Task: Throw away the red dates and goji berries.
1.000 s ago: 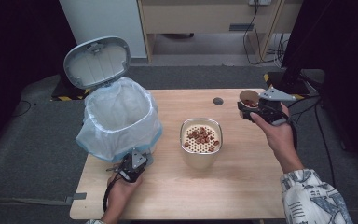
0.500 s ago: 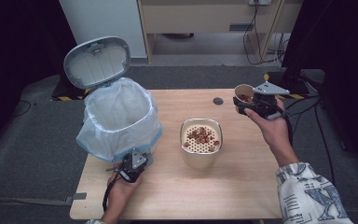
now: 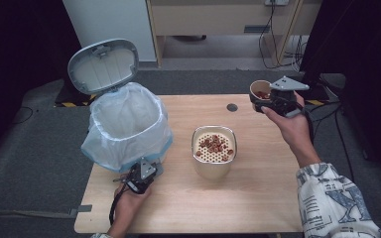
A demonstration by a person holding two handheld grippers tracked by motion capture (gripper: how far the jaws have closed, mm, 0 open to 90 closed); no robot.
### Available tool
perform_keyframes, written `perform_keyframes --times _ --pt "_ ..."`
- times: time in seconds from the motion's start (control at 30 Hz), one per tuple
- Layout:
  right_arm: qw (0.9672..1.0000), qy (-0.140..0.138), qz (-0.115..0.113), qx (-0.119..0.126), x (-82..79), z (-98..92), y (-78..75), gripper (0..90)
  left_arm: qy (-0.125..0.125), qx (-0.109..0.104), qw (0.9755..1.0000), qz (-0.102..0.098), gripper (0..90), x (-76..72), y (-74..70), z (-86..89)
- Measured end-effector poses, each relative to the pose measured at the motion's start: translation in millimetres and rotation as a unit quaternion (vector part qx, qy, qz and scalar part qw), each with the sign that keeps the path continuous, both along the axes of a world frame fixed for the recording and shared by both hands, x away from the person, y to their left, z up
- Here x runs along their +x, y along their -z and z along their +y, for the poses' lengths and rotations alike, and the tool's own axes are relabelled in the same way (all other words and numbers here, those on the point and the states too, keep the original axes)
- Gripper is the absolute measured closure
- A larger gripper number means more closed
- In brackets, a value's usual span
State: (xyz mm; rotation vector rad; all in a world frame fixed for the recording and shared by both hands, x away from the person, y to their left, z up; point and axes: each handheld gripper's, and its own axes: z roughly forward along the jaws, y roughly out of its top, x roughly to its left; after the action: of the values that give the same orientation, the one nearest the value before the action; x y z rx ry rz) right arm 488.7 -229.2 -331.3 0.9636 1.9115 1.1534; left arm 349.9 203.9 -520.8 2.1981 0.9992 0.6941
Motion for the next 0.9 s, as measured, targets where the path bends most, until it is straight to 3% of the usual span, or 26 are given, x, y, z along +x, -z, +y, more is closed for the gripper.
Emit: perform_keyframes --times 0.3,0.73,0.9 --pt "0.9986 -0.027 -0.025 -0.038 -0.8 6.9 -7.2 33.7 0.0 0.001 1.0 0.0 89.8 -0.1 -0.1 0.0" --pt "0.9919 -0.062 -0.055 -0.097 -10.0 21.3 -11.1 34.5 -0.001 0.0 1.0 0.0 89.8 -0.1 -0.1 -0.2" --pt "0.991 -0.062 -0.058 -0.104 -10.6 21.2 -12.9 34.6 -0.001 0.0 1.0 0.0 89.8 -0.1 -0.1 -0.2"
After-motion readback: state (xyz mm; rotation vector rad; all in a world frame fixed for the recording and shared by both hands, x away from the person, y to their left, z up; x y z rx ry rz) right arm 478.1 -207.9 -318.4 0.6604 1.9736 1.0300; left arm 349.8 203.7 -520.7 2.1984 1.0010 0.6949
